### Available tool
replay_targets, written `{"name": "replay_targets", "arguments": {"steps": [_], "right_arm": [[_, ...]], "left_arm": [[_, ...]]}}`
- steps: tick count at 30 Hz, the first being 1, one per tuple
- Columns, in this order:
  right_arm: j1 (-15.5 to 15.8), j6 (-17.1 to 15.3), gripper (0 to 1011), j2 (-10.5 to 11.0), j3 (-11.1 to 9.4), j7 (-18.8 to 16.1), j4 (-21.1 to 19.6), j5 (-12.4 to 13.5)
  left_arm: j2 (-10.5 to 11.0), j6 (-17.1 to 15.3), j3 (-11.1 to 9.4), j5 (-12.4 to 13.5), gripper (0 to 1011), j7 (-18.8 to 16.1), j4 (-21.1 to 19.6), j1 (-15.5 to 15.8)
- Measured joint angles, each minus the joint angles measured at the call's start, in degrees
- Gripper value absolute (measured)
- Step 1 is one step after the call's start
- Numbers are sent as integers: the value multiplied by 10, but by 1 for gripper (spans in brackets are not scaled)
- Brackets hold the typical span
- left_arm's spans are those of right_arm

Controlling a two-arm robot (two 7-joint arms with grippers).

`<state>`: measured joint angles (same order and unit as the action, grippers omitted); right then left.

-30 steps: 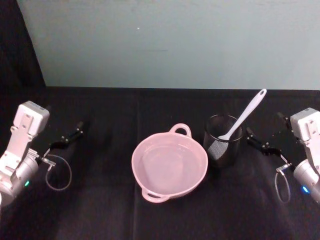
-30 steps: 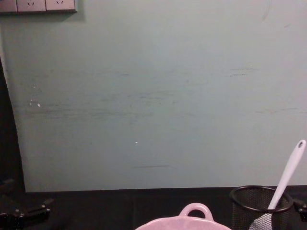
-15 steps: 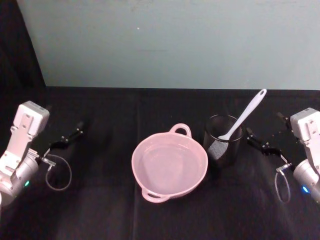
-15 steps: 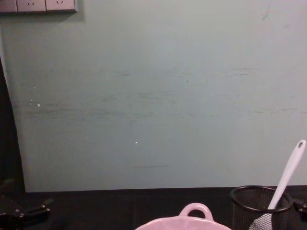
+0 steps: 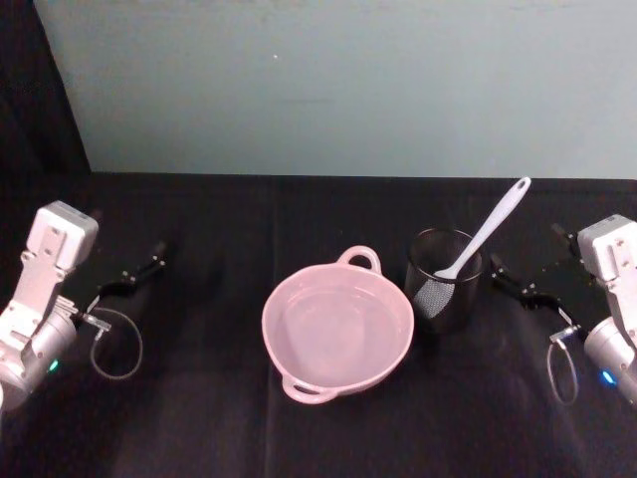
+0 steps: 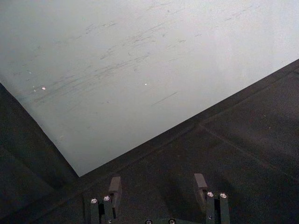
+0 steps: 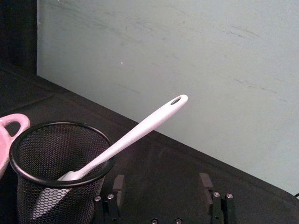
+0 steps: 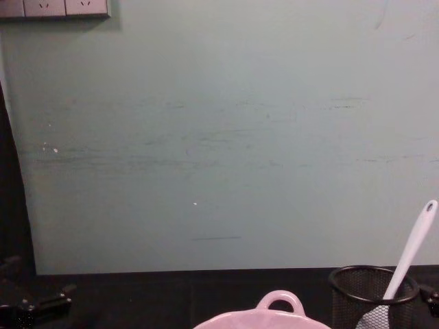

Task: Use the one hand to pick up the spoon and stir the clear water in the bowl.

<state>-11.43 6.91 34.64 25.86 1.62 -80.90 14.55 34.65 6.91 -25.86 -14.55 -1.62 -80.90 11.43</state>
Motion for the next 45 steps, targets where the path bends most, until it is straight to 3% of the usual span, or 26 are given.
{"name": "replay_targets", "arguments": {"steps": [45], "right_arm": [[7, 0, 1002, 2, -4, 2, -8, -2]], "left_arm": [[0, 0, 0, 0, 1005, 0, 0, 0]]}}
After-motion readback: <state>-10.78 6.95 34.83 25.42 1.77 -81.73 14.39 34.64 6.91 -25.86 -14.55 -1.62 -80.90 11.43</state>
